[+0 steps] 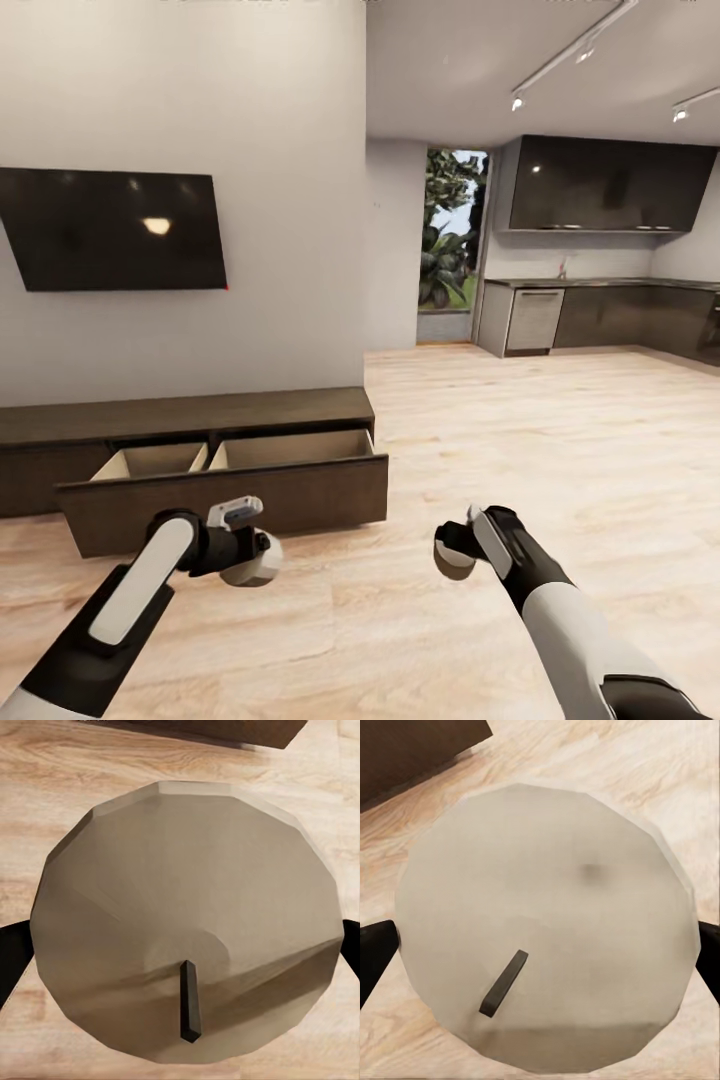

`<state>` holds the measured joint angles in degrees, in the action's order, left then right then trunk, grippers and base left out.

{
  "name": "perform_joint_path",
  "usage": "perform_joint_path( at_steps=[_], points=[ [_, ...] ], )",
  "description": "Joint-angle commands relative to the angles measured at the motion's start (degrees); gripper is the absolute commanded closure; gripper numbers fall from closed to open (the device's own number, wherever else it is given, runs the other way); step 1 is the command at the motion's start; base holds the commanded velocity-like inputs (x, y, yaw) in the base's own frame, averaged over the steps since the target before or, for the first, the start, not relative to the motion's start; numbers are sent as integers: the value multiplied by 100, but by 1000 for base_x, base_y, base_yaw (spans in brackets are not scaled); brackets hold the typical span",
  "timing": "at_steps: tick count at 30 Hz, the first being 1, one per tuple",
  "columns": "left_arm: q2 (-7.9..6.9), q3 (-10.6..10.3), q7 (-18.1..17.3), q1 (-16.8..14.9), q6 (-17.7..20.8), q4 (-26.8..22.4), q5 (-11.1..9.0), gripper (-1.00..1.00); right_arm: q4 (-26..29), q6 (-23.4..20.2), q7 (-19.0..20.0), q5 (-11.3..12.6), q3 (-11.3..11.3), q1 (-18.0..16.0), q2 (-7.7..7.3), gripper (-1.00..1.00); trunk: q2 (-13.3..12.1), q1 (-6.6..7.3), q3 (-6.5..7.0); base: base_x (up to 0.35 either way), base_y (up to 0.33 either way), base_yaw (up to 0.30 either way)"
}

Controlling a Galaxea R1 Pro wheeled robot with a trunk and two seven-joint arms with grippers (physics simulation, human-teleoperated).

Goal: Place each of the two pumpkins and all three candles from the living room inside a cabinet in the living room (use any cabinet), then make sure every cabinet is closed, and position the cauldron so it is next to a table in the living room.

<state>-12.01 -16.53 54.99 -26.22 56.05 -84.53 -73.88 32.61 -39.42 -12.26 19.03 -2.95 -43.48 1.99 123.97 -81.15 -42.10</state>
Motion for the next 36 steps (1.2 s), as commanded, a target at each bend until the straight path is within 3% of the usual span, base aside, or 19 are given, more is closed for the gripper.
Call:
perform_joint_path(
  at_steps=[1, 5, 9, 12, 14, 27, 30, 34, 36],
  points=[
    [-1, -11, 49, -6, 14, 6, -30, 100, 40, -62, -84, 52, 15, -2, 11, 100, -38, 23, 12, 0, 0, 0],
    [0, -16, 43, -7, 19, 20, -5, 100, 474, -475, -143, 7, 137, -2, 13, 100, -199, 111, 84, 0, 0, 0],
    [4, -17, 30, -6, 20, 24, 4, 100, 1653, -1048, -307, 2, 172, -2, 5, 100, -359, 199, 155, 0, 0, 0],
    [2, -17, 19, -7, 29, 24, -8, 100, 2563, -1492, -700, 19, 180, -1, 22, 100, -480, 265, 209, 0, 0, 0],
    [1, -15, 11, -8, 34, 24, -37, 100, 2863, -1660, -919, 41, 186, 4, 36, 100, -560, 309, 245, 0, 0, 0],
    [-97, 36, -32, -6, 64, -71, -162, 100, 3040, -1788, -1085, 82, 193, 5, 44, 100, -1081, 594, 478, 0, 0, 0],
    [-118, 26, -30, -6, 64, -295, -299, 100, 2997, -1784, -1085, 81, 197, 4, 42, 100, -1202, 660, 532, 0, 0, 0],
    [-175, 62, -28, -6, 63, -409, -411, 100, 2860, -1769, -1085, 69, 198, 1, 45, 100, -1202, 660, 532, 0, 0, 0],
    [-251, 174, -30, -6, 59, -439, -441, 100, 2806, -1765, -1088, 62, 198, 0, 45, 100, -1202, 660, 532, 0, 0, 0]
  ],
)
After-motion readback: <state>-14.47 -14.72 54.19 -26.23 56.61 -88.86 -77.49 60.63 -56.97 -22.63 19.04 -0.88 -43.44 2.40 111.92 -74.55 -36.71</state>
